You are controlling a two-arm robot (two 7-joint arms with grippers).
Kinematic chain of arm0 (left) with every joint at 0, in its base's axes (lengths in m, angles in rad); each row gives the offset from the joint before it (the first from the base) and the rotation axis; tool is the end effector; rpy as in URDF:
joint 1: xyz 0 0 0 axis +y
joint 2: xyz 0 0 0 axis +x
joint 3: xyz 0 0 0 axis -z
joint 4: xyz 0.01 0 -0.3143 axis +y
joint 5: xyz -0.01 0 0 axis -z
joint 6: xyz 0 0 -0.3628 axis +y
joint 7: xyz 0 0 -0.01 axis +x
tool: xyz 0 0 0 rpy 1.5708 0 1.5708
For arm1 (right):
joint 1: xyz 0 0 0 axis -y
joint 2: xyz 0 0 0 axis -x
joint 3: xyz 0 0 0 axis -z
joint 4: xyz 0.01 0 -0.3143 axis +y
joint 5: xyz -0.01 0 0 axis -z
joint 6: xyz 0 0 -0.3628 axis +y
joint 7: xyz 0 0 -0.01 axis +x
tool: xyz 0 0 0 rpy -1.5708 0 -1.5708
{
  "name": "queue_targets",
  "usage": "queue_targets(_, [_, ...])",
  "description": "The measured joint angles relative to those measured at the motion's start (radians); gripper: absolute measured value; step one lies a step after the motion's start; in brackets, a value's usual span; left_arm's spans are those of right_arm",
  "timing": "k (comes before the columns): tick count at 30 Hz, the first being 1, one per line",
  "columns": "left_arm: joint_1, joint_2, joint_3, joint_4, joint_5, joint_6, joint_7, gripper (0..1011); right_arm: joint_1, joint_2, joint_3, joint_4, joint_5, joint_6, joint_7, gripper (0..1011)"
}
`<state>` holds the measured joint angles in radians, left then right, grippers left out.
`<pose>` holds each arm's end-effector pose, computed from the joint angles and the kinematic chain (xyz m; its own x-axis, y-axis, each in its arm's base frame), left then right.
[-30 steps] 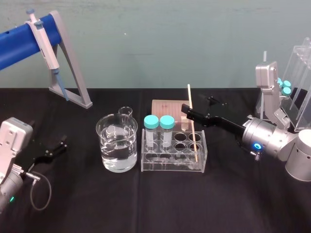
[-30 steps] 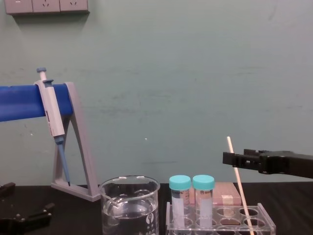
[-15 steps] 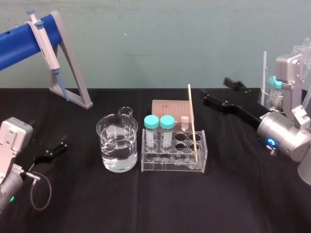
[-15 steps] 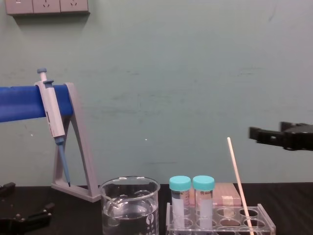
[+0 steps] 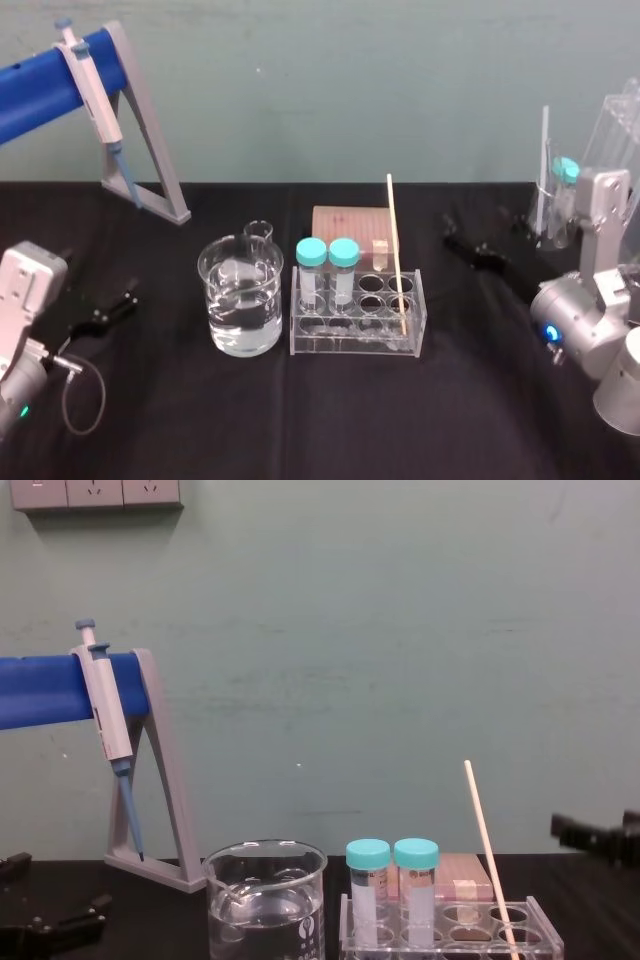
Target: Hold the thermometer with one hand and immerse one end into the beaker, then reinsert it into the test tube rack.
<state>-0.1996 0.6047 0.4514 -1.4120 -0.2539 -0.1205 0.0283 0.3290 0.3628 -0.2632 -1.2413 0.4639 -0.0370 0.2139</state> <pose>0.4131 0.0822 -0.3322 0.2922 0.8803 0.3738 -0.9553 0.2873 0.0702 0.4735 -0.0703 -0.3121 0.3206 -0.9459 -0.0488 0.9463 0.3222 -0.0271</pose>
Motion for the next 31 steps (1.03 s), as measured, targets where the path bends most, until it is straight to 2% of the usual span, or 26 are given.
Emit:
queue_targets(5, [0.0, 0.0, 0.0, 0.0, 0.0, 0.0, 0.0, 1004, -0.003, -0.023, -0.002, 0.036, -0.026, -0.011, -0.016, 1003])
queue_targets(31, [0.0, 0.0, 0.0, 0.0, 0.0, 0.0, 0.0, 1004, 0.002, -0.016, -0.005, 0.031, -0.016, -0.008, -0.003, 1003])
